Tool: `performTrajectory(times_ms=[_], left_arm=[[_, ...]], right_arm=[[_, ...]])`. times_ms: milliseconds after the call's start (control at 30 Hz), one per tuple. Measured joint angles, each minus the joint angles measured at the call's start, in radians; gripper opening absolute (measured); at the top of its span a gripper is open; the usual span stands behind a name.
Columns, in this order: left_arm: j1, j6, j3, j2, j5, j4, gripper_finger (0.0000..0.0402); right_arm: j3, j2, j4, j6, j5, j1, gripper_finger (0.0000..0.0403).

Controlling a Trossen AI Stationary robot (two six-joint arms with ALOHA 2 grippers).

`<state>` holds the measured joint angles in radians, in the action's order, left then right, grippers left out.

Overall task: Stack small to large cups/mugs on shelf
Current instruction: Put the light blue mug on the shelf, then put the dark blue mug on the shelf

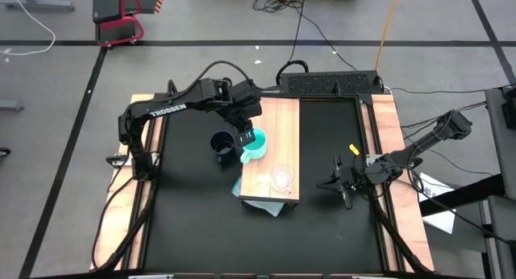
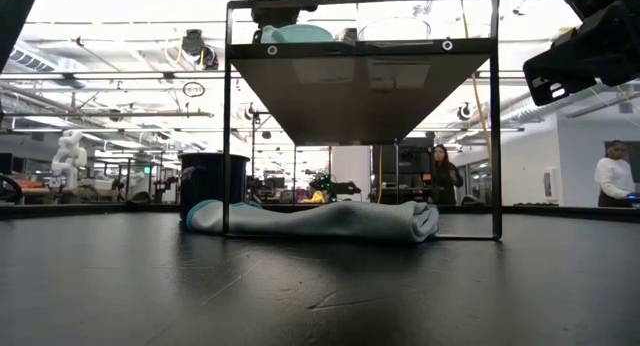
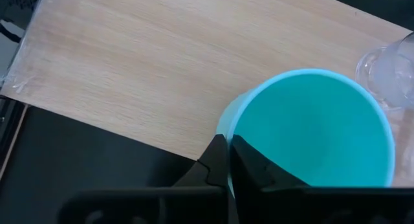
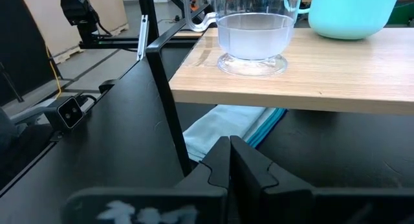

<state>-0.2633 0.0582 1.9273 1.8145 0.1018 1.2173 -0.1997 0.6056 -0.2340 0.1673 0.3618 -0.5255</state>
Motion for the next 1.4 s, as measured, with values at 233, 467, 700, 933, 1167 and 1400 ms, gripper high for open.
performTrajectory(times_ms=[233, 467, 700, 933, 1167, 1400], left_arm=[[0.017, 0.001, -0.001, 0.0, -0.032, 0.002, 0.001], [0.043, -0.031, -0.001, 0.0, -0.028, 0.006, 0.0027], [0.051, -0.038, -0.003, 0.002, -0.051, 0.008, 0.0077], [0.051, -0.033, -0.003, 0.002, -0.051, -0.008, 0.0101], [0.055, -0.032, 0.016, 0.002, -0.051, -0.039, 0.0129], [0.066, -0.036, 0.06, 0.002, -0.05, -0.047, 0.0147]], right_arm=[[0.0, 0.0, 0.0, 0.0, 0.0, 0.0, 0.0], [0.0, 0.0, 0.0, 0.0, 0.0, 0.0, 0.0], [0.0, 0.0, 0.0, 0.0, 0.0, 0.0, 0.0], [0.0, 0.0, 0.0, 0.0, 0.0, 0.0, 0.0], [0.0, 0.003, 0.0, 0.0, 0.0, 0.0, 0.0], [0.0, 0.028, -0.001, 0.002, 0.0, 0.0, 0.0]])
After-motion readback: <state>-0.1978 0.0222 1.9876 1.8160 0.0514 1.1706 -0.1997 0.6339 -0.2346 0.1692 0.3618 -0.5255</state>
